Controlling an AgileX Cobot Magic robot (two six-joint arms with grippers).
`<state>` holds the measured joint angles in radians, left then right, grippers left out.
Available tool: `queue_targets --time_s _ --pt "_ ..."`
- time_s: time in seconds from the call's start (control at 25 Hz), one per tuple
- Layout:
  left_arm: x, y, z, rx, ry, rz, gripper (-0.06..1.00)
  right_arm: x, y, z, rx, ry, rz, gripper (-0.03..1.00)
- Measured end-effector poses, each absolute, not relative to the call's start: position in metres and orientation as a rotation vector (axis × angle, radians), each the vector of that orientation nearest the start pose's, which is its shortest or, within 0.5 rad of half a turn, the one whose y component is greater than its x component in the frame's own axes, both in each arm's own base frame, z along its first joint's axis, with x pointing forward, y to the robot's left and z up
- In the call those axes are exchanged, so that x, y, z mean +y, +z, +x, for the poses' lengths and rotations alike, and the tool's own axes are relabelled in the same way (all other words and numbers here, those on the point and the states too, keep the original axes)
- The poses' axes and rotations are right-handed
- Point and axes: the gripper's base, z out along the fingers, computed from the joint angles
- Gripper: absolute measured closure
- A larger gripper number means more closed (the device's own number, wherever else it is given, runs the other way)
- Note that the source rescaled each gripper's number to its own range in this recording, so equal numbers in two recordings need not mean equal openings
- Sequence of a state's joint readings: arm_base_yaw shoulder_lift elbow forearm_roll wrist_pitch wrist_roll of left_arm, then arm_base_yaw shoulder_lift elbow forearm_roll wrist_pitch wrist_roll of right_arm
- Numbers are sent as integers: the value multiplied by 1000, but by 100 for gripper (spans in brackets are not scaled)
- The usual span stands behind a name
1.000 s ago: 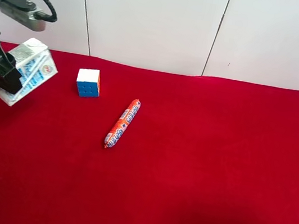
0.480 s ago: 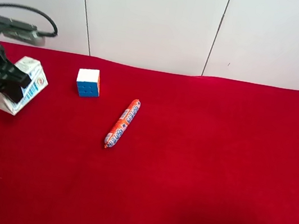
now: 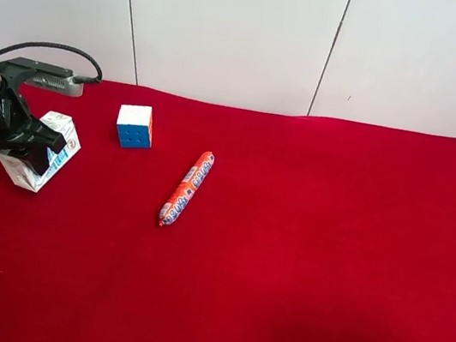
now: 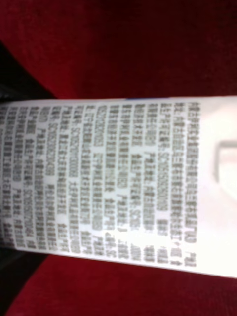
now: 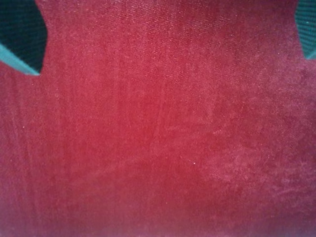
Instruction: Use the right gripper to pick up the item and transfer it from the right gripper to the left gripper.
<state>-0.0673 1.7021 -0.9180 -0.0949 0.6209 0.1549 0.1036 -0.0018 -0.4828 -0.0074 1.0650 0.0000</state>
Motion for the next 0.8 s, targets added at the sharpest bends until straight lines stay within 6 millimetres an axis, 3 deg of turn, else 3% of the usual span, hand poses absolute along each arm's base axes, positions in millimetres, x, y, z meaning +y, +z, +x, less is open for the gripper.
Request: queue_targets --time_s 0.24,0.28,0.36,0.4,0.44,0.56,0.8 --pt "-26 164 303 2884 -77 244 92 -1 272 -3 2062 58 -101 -3" --pt "-26 164 304 2881 -76 245 79 -1 272 -3 2062 58 -101 -3" --pt "-26 165 305 2871 -77 226 34 -1 272 -3 2062 58 -101 -3" --pt "-26 165 305 2870 -79 214 16 -1 272 -3 2062 55 -107 -3" --pt "-26 165 305 2868 -79 208 7 -1 272 -3 2062 58 -101 -3" --pt "-26 165 305 2868 -80 204 -3 -1 272 -3 2062 58 -101 -3" --pt "-25 180 303 2822 -79 197 -5 -1 272 -3 2062 58 -101 -3"
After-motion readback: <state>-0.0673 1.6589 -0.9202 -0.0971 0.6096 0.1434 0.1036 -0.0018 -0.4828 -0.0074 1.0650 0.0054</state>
